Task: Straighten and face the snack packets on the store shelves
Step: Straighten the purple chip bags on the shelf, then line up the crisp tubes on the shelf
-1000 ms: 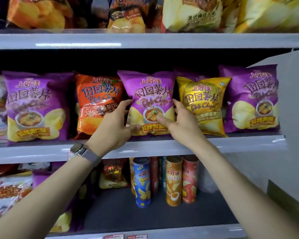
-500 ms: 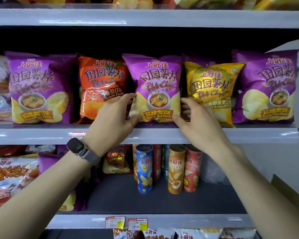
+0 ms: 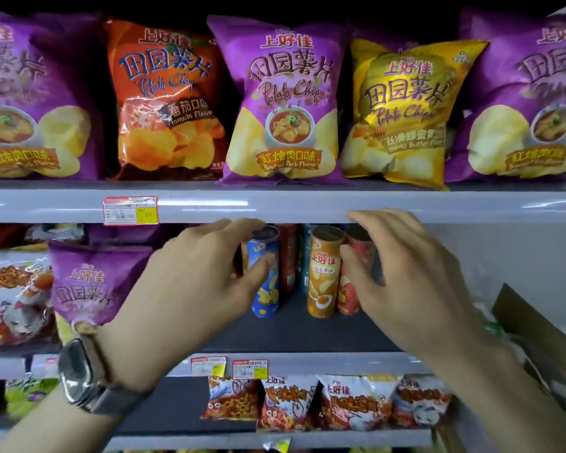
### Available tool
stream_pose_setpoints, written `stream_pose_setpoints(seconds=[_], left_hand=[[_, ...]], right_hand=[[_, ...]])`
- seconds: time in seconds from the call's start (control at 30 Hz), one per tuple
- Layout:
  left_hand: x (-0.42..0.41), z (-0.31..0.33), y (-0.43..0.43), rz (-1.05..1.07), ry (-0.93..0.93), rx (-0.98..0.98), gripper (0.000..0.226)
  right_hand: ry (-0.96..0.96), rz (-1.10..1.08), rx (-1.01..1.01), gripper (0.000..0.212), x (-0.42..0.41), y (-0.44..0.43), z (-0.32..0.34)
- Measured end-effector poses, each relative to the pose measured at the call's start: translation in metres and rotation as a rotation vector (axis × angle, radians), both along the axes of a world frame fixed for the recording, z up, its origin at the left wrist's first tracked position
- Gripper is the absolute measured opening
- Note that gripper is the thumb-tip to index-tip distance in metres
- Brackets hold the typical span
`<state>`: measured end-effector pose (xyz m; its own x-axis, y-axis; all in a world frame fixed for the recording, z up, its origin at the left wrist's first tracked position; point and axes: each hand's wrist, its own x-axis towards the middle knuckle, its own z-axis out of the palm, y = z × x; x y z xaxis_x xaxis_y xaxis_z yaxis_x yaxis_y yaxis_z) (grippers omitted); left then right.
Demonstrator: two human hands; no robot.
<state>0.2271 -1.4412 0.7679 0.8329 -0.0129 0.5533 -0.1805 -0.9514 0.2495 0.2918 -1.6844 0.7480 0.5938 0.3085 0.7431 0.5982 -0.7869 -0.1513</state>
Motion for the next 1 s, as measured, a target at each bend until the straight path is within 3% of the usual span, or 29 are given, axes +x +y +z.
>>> stream_pose_setpoints(seconds=[0.17, 0.33, 0.5, 0.67, 0.8, 1.0], left_hand=[[0.011, -0.049, 0.0, 0.071, 0.205, 0.043, 0.066], [0.029, -0.087, 0.004, 0.154, 0.377, 0.005, 0.052], [0.054, -0.125, 0.018, 0.172, 0.499, -0.043, 0.049], [0.087, -0.16, 0.032, 0.131, 0.503, -0.227, 0.053], [0.116, -0.192, 0.043, 0.088, 0.472, -0.379, 0.07], [0.155, -0.217, 0.037, 0.019, 0.402, -0.57, 0.077]], right_hand=[[0.09, 0.01, 0.001, 0.037, 0.001, 0.001, -0.047], [0.287, -0.052, -0.01, 0.04, 0.013, 0.014, -0.105], [0.388, -0.143, -0.066, 0.05, 0.023, 0.036, -0.151], [0.491, -0.2, -0.04, 0.05, 0.043, 0.05, -0.178], [0.601, -0.263, 0.16, 0.056, 0.06, 0.063, -0.191], [0.62, -0.323, 0.482, 0.054, 0.084, 0.077, -0.204]])
